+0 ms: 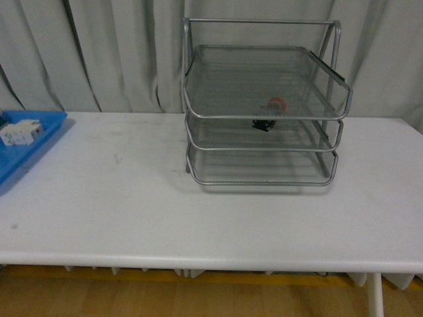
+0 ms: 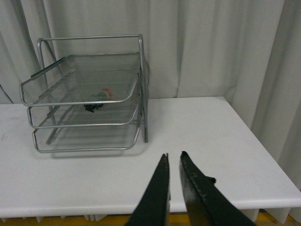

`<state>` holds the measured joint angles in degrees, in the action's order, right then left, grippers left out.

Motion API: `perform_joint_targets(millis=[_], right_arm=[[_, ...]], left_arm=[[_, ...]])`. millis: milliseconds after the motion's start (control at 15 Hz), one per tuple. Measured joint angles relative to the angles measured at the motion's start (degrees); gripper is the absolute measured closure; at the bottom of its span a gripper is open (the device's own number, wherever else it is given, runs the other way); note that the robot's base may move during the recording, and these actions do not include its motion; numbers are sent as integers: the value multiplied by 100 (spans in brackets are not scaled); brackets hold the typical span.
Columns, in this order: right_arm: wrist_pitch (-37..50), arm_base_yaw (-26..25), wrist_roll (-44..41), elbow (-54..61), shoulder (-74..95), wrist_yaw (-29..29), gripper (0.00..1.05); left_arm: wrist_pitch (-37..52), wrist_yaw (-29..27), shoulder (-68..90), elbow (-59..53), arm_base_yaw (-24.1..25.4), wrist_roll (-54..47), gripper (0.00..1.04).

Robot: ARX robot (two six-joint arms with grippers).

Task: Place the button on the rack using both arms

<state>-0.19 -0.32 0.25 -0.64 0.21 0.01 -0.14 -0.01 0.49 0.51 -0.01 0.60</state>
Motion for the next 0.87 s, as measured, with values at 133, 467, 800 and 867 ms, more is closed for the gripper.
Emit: perform_joint_targets(millis=[133, 467, 800, 867], right_arm=[[0, 0, 0, 0, 0, 0, 82], [0, 0, 0, 0, 0, -2, 34], [0, 0, 0, 0, 0, 0, 6], [0, 0, -4, 0, 0, 0, 7]], left_arm=[[0, 0, 0, 0, 0, 0, 7], [0, 0, 0, 0, 0, 0, 7], [0, 0, 0, 0, 0, 2, 7], [0, 0, 0, 0, 0, 0, 7]])
